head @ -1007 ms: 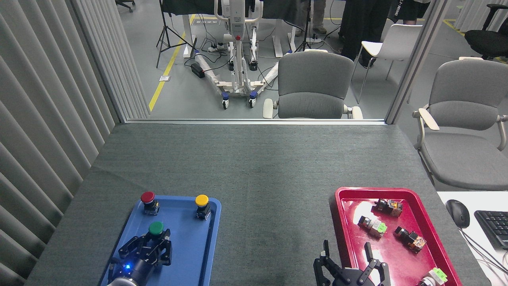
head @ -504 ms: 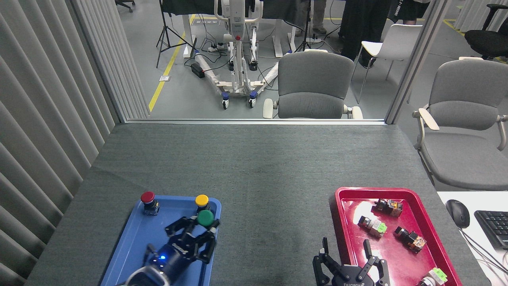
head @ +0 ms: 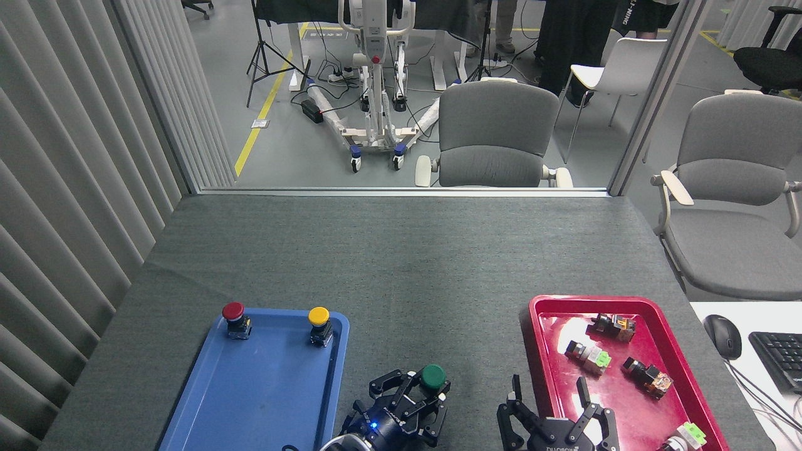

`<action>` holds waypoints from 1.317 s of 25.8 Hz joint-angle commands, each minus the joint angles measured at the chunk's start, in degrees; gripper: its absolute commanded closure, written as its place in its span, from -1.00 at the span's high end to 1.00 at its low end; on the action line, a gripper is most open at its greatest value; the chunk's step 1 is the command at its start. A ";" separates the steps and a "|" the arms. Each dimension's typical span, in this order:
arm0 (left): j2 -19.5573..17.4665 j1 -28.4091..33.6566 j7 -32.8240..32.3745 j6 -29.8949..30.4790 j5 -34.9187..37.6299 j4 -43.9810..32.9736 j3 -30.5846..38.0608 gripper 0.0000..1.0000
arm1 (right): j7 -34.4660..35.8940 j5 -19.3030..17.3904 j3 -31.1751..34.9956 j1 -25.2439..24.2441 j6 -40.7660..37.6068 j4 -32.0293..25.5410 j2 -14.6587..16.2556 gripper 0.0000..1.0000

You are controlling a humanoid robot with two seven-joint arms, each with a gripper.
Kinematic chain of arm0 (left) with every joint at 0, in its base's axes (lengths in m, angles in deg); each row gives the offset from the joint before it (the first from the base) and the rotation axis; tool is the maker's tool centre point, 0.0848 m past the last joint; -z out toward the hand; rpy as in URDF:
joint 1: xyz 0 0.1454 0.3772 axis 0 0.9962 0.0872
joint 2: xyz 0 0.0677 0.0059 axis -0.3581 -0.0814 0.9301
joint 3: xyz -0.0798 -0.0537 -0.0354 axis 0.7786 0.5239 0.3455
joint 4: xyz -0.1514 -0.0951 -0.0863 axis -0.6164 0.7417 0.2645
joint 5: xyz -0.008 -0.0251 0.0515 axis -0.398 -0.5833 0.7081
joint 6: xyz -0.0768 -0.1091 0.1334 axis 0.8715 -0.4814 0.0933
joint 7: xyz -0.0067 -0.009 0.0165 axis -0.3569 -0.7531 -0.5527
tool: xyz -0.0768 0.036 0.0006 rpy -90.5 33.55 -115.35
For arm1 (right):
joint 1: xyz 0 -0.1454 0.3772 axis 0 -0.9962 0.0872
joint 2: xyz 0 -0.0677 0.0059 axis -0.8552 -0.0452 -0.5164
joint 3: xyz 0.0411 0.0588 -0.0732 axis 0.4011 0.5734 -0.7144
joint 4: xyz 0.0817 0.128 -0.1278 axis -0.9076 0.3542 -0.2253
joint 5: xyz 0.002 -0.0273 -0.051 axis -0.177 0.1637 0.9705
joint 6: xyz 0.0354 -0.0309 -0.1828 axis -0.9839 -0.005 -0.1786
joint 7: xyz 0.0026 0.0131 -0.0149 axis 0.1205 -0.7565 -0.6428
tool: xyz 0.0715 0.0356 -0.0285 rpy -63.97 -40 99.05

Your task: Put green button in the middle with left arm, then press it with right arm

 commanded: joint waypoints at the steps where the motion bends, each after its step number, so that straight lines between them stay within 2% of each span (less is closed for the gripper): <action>1: 0.14 -0.29 0.58 0.41 -0.24 1.08 -0.17 -0.53 | -0.10 0.08 0.06 0.19 -0.18 0.01 0.12 0.98; 4: 0.14 -0.29 0.66 0.59 -0.68 1.08 -0.17 0.72 | -0.10 0.08 0.06 0.45 -0.18 0.01 0.12 0.98; 5: 0.31 -0.29 0.67 0.68 -0.86 1.08 -0.26 0.91 | -0.10 0.08 -0.03 0.45 -0.26 0.01 0.21 0.98; 6: 0.14 -0.29 0.84 0.68 -0.94 0.82 -0.26 0.98 | -0.10 0.08 0.06 0.45 -0.26 0.01 0.12 0.98; 12: -0.30 -0.03 1.02 0.85 -1.03 -0.85 -0.26 0.98 | -0.10 0.08 -0.03 0.10 -0.35 0.01 0.12 0.98; 15: -2.15 1.73 0.58 0.41 -1.03 -6.83 0.18 0.98 | -0.10 0.08 -0.03 0.10 -0.35 0.01 0.12 0.98; 18: -5.93 7.44 0.23 -1.17 -1.21 -17.98 3.87 0.98 | -0.10 0.17 -0.20 0.19 -0.35 0.01 0.12 0.98; 20: -9.71 13.15 0.05 -5.03 -1.73 -27.12 9.23 0.98 | -0.10 0.26 -1.08 0.45 -0.35 0.09 0.12 0.98; 22: -15.42 17.98 -0.30 -12.50 -2.09 -34.86 12.04 0.95 | -0.18 0.34 -1.34 0.54 -0.35 0.18 0.12 0.98; 24: -16.65 21.15 -0.65 -19.80 -1.82 -37.50 16.08 0.96 | -0.18 0.43 -2.57 1.06 -0.44 0.62 0.12 0.97; 26: -16.48 24.14 -1.53 -17.87 -1.38 -37.85 23.56 0.97 | -0.36 0.43 -4.60 1.94 -0.09 2.20 -0.05 0.95; 28: -14.72 26.42 -3.38 -10.23 -1.21 -38.47 32.96 0.97 | -0.54 0.43 -6.88 3.52 0.44 3.70 -0.32 0.91; 29: -14.19 26.51 -4.52 -7.24 -1.12 -38.47 35.42 0.97 | -0.62 0.43 -7.76 4.14 0.79 4.22 -0.49 0.87; 32: -13.93 26.51 -6.10 -4.07 -1.21 -38.91 38.06 0.98 | -0.80 0.34 -9.78 5.72 0.97 5.37 -0.85 0.71; 34: -13.84 26.42 -6.28 -3.89 -1.82 -38.91 39.03 0.98 | -0.80 0.43 -11.19 6.51 0.97 6.69 -1.37 0.50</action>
